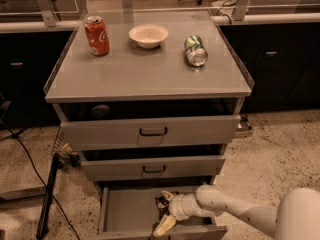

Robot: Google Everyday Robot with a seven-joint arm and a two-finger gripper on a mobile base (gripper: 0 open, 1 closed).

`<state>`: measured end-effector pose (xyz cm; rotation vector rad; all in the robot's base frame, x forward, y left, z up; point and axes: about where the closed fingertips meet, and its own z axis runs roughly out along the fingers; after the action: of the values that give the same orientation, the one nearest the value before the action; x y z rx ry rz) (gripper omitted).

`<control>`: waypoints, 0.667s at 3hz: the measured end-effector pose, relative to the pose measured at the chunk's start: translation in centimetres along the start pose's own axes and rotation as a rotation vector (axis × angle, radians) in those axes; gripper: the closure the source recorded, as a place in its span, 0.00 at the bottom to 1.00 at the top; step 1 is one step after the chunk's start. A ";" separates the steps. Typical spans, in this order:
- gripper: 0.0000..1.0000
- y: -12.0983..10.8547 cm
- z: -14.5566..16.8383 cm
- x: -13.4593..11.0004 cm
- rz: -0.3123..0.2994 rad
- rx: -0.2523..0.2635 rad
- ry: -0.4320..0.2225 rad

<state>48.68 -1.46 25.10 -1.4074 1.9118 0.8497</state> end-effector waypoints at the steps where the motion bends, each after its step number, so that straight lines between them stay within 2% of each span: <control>1: 0.00 -1.5 -0.2 0.6 -0.040 0.041 0.006; 2: 0.00 -3.7 -0.7 1.2 -0.088 0.099 0.011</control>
Offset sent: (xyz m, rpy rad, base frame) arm 0.0598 -0.0427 -0.0122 -0.0765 -0.2159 -0.0496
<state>51.85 -3.58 24.09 -1.4275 1.8592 0.6986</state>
